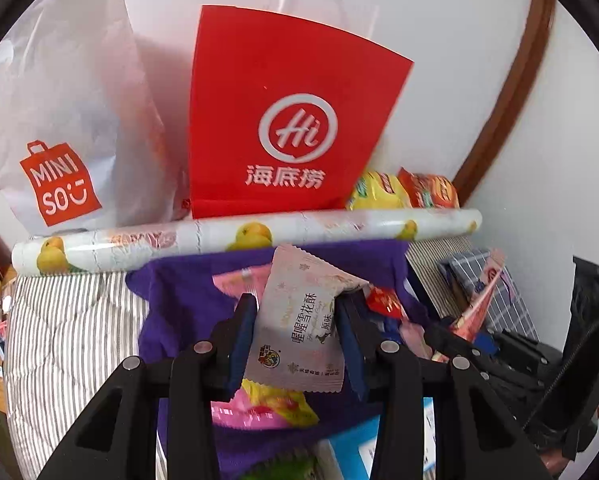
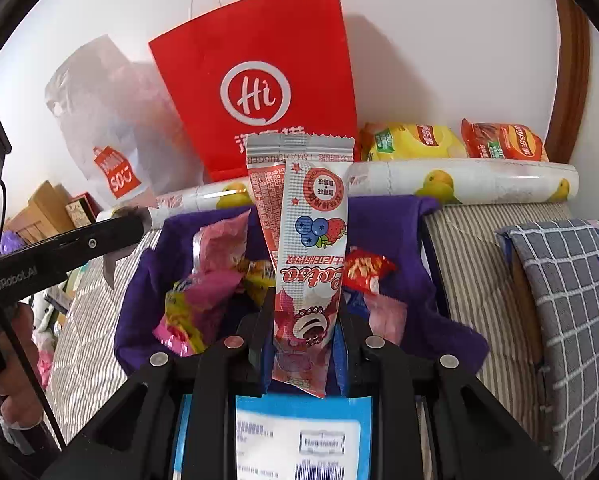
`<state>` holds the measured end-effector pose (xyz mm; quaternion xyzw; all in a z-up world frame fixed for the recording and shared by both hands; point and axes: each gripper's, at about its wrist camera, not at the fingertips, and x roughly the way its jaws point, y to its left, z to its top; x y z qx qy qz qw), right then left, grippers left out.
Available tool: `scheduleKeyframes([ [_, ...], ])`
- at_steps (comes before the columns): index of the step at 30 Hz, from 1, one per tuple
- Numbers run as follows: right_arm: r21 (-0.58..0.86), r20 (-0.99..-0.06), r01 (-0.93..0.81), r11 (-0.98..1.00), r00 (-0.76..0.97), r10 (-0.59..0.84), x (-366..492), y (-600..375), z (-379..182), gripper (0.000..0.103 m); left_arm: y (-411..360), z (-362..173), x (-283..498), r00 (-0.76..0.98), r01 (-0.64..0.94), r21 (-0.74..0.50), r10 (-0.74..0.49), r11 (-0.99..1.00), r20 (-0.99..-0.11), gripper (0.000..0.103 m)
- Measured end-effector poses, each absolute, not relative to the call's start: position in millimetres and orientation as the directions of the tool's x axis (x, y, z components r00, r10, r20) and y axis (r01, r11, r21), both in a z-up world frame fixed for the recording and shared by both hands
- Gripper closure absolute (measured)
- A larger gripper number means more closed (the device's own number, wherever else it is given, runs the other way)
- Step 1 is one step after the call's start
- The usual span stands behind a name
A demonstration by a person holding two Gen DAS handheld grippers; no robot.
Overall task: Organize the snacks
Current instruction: 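Carry the pink stick packet and white pastry packet over the purple towel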
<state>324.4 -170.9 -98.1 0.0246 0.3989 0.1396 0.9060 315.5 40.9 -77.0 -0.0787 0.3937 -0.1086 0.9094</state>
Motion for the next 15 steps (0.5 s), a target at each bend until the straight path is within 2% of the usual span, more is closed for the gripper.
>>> scheduleKeyframes([
  [7, 0.193, -0.722, -0.216, 0.957, 0.629, 0.287, 355, -165, -99, 0.079, 53, -79, 334, 0.711, 0.086, -0.2, -0.201, 0.976, -0.673, 0.064],
  [15, 0.178, -0.701, -0.283, 0.942, 0.635, 0.324, 368, -148, -113, 0.079, 60, -105, 352, 0.656, 0.078, -0.215, -0.213, 0.973, -0.724, 0.064],
])
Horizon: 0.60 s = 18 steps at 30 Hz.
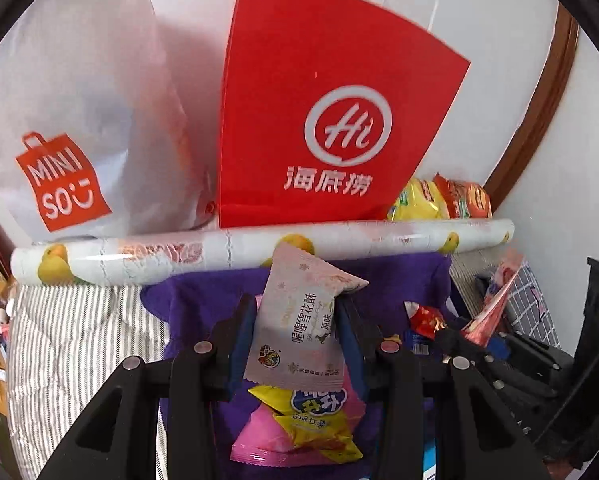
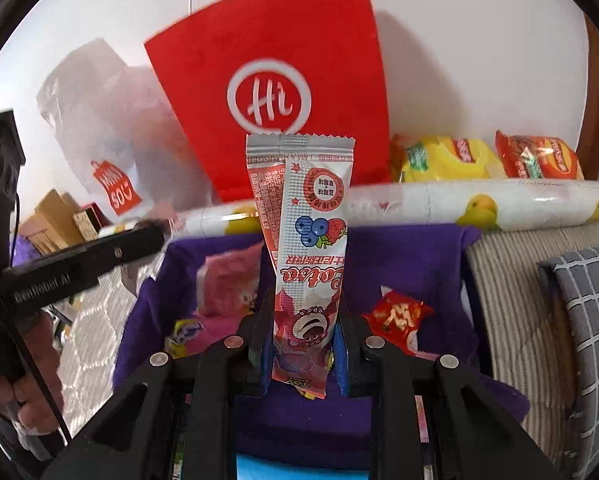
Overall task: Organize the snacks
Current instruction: 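Carry the pink stick packet and white pastry packet over the purple towel, then open right tool to drop pink stick packet while left tool releases pastry packet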
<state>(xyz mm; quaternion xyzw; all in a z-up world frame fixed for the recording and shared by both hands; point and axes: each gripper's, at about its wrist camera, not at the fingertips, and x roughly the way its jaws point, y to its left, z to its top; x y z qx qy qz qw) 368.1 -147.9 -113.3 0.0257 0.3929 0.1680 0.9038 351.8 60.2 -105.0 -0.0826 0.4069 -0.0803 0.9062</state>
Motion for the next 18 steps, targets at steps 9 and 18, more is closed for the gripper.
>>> scheduleKeyframes([
  [9, 0.117, -0.778, -0.282, 0.952, 0.569, 0.265, 368, -158, -142, 0.079, 67, -115, 358, 0.635, 0.05, -0.235, -0.212, 0.971, -0.743, 0.064],
  [18, 0.106, -0.817, -0.298, 0.949, 0.518, 0.254, 368, -157, -161, 0.078, 56, -128, 360, 0.602, 0.058, -0.206, -0.199, 0.977, -0.773, 0.064],
])
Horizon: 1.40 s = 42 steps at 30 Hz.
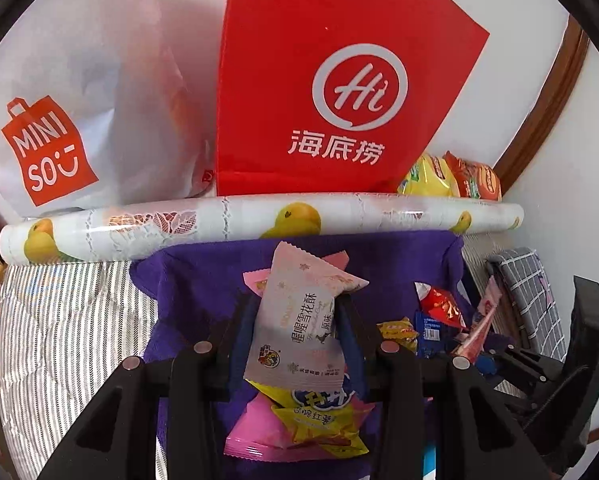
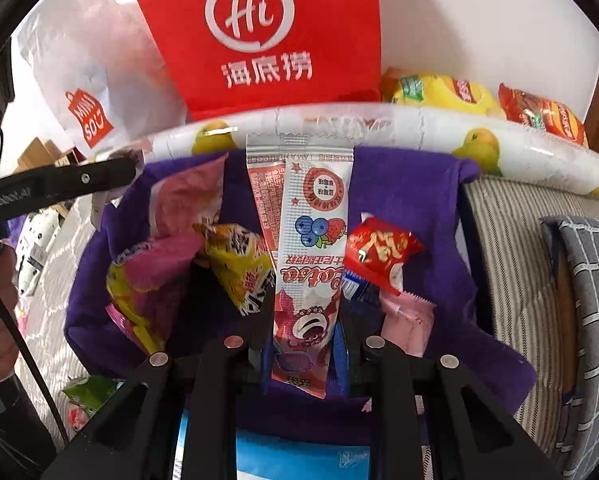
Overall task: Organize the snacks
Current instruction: 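Open right tool to drop pink stick packet while left tool releases pastry packet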
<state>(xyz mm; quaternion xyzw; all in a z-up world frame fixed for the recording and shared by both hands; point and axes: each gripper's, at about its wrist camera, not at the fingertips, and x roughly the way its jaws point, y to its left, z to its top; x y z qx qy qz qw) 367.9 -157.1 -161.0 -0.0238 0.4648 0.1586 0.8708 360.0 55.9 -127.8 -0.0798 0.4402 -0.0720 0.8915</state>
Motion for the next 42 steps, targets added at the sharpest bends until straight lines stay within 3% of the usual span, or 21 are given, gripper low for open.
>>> scheduleKeyframes([
  [5, 0.115, -0.833, -0.262, 0.958, 0.5, 0.237, 372, -159, -167, 0.075, 57, -129, 361, 0.59, 0.044, -0.199, -0.186, 0.979, -0.786, 0.064],
  [9, 0.123, -0.827, -0.256, 0.959, 0.508, 0.241, 373, -162, -165, 0.057, 59, -129, 361, 0.581, 0.039, -0.206, -0.19, 0.978, -0.791, 0.064],
  [17, 0.19, -0.751, -0.259, 0.947, 0.583, 0.31, 367, -173, -145, 0.046, 53, -134, 362, 0.556, 0.047, -0.196, -0.189, 0.979, -0.81, 0.064],
  [24, 0.199, -0.732, -0.232, 0.952, 0.61, 0.302, 368, -176, -140, 0.04, 48, -141, 363, 0.524, 0.058, -0.195, -0.196, 0.979, -0.829, 0.064],
  [42, 0.197, -0.736, -0.224, 0.954, 0.609, 0.295, 367, -174, -143, 0.04, 43, -146, 365, 0.485, 0.081, -0.184, -0.2, 0.98, -0.851, 0.063],
])
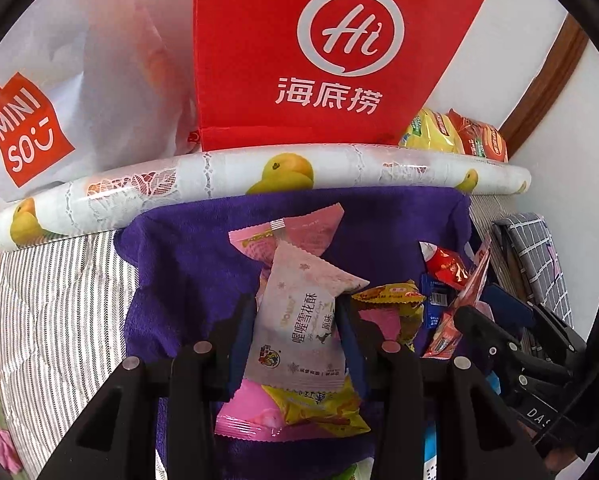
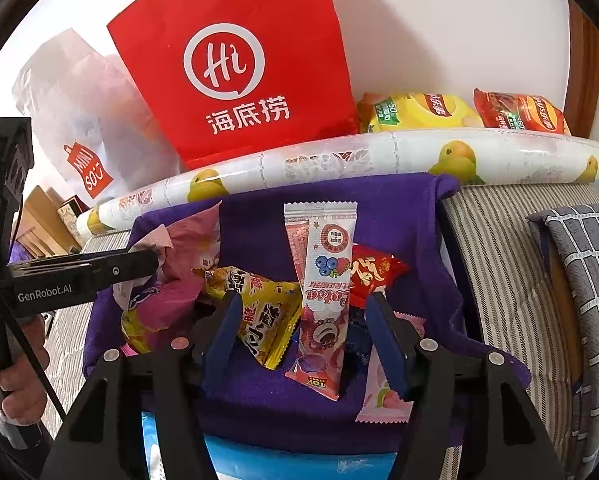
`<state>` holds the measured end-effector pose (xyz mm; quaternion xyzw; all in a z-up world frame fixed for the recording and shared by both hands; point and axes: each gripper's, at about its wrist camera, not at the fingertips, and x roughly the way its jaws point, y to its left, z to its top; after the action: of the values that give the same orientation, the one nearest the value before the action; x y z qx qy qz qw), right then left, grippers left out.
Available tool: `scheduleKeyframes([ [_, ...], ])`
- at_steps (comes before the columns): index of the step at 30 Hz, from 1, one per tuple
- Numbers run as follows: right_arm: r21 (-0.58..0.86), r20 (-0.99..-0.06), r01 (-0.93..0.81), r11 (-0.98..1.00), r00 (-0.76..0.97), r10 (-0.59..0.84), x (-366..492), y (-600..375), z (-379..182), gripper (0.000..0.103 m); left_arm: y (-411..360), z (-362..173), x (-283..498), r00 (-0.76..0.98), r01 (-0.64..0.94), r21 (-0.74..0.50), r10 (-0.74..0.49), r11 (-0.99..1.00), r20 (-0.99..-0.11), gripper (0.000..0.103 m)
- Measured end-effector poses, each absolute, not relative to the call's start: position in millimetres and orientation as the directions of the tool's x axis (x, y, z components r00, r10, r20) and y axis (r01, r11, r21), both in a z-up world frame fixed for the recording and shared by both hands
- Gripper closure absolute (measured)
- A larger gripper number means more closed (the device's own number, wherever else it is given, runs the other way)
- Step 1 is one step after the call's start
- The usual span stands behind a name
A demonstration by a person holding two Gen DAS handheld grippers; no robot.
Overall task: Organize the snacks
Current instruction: 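Open right tool to drop pink stick packet while left tool releases pastry packet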
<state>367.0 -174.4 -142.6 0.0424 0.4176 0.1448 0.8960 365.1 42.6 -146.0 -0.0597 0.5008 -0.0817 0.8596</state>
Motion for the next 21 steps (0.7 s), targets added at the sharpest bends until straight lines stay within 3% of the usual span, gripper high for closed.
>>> scheduleKeyframes([
  [12, 0.196, -0.742, -0.217, 0.956, 0.604, 0.289, 368, -174, -145, 0.038, 40, -143, 366, 0.46, 0.104, -0.199, -0.225, 0.974, -0.859, 0.061],
  [19, 0.197, -0.744, -0.214, 0.957, 0.603, 0.288, 369, -174, -145, 0.038, 40, -130, 362, 0.486, 0.129, -0.235, -0.268, 0.963, -0.832, 0.04],
  [21, 0.195, -0.741, -0.216, 0.957, 0.607, 0.289, 368, -174, -144, 0.038, 40, -126, 360, 0.492, 0.135, -0.248, -0.282, 0.959, -0.824, 0.039],
])
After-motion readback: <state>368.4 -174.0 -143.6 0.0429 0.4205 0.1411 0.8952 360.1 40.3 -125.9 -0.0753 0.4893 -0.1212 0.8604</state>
